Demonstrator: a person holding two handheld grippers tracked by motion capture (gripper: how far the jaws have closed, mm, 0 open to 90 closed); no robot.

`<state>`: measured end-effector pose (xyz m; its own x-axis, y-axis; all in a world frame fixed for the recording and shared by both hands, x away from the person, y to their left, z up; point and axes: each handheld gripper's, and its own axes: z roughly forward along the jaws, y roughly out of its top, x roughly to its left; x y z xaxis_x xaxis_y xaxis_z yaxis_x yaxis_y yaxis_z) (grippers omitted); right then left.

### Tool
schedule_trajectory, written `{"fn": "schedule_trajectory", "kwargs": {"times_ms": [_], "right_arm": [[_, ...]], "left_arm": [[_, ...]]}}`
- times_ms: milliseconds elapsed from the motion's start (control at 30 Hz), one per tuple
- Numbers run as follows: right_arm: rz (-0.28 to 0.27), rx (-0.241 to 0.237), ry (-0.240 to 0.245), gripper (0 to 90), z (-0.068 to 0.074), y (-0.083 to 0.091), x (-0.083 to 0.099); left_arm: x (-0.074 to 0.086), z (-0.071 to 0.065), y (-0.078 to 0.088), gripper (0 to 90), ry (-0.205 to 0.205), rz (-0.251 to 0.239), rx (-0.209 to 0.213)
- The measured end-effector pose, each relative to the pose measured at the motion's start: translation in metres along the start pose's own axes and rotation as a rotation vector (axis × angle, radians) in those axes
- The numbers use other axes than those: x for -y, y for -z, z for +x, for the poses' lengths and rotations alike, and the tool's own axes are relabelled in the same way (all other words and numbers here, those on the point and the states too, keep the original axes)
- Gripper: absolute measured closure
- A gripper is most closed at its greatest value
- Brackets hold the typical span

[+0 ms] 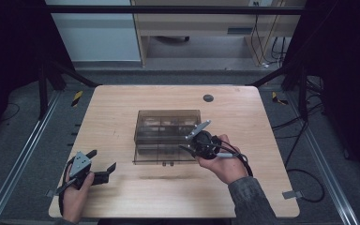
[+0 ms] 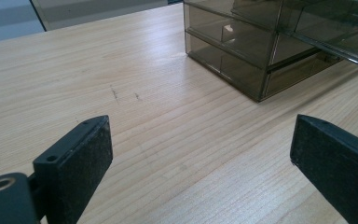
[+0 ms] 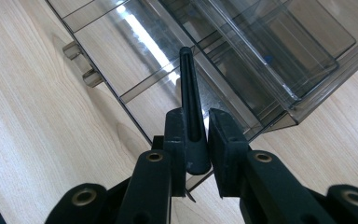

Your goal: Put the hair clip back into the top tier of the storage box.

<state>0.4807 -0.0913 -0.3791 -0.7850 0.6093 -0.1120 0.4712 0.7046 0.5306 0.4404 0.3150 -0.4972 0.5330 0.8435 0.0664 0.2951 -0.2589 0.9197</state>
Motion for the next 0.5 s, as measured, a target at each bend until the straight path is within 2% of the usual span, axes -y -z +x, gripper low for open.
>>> {"fn": "schedule_trajectory", "kwargs": {"times_ms": [500], "right_arm": [[0.013,-0.003,-0.014,77.5,-0.0008,-0.0064,0.0036]], "left_arm": [[0.0001,-0.0001,-0.0003,5.8,-0.001,0.002,0.001]]}}
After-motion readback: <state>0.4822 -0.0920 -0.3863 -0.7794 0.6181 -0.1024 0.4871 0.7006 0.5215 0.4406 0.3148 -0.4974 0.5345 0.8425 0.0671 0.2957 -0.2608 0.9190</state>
